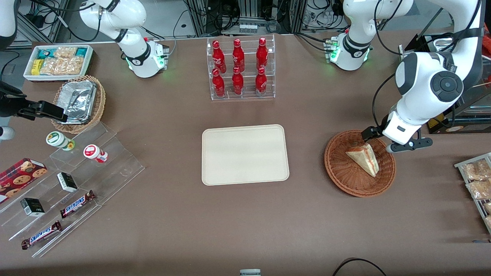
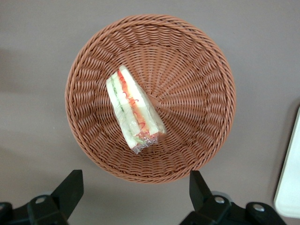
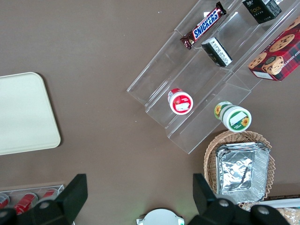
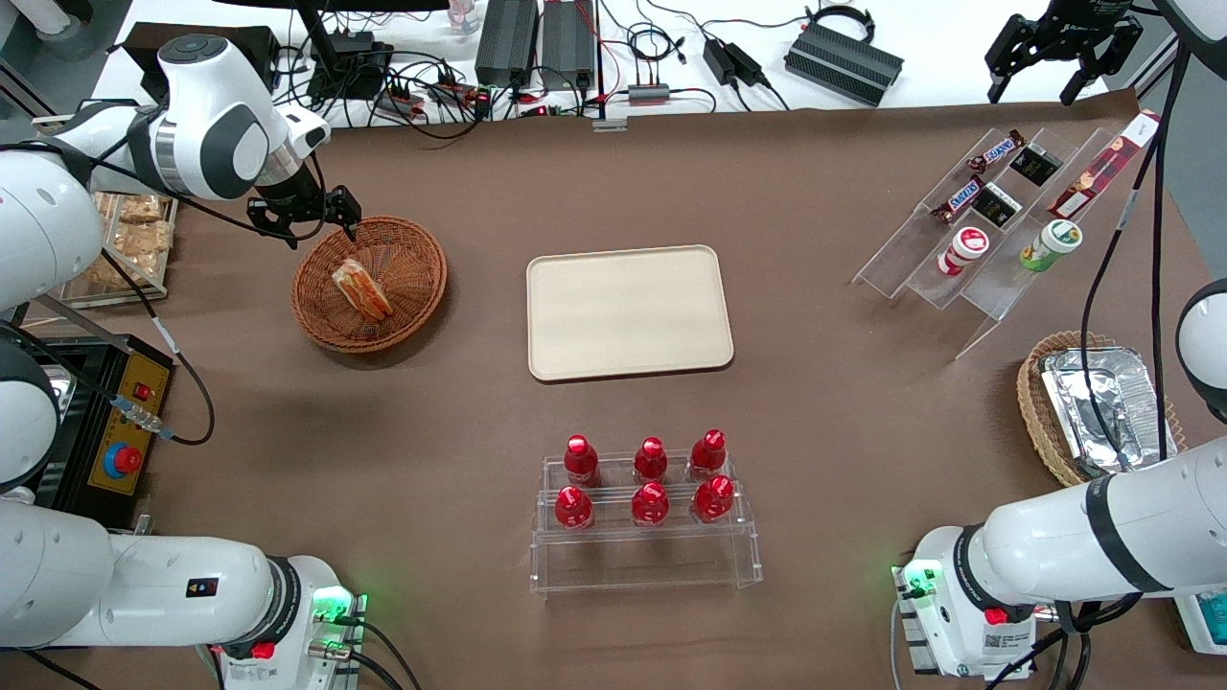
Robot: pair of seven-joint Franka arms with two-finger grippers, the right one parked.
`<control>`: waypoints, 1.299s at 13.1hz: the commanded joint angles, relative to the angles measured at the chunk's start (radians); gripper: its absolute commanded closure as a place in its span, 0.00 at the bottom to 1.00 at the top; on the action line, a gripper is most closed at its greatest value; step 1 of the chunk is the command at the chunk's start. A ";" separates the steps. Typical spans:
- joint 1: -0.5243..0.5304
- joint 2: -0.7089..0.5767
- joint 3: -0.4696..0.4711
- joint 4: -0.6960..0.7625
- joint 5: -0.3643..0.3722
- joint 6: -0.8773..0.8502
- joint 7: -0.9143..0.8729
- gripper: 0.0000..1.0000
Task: Place sandwich from basket to tray
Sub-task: 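Lower the open left gripper around the sandwich's upright edge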
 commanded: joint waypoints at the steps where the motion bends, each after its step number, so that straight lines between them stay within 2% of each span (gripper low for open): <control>1: -0.003 -0.006 0.002 -0.036 0.003 0.056 -0.182 0.00; 3: -0.003 0.021 0.002 -0.035 -0.005 0.070 -0.311 0.00; 7: 0.000 0.070 0.002 -0.036 -0.008 0.128 -0.442 0.00; 17: 0.008 0.194 0.008 -0.033 -0.007 0.230 -0.439 0.00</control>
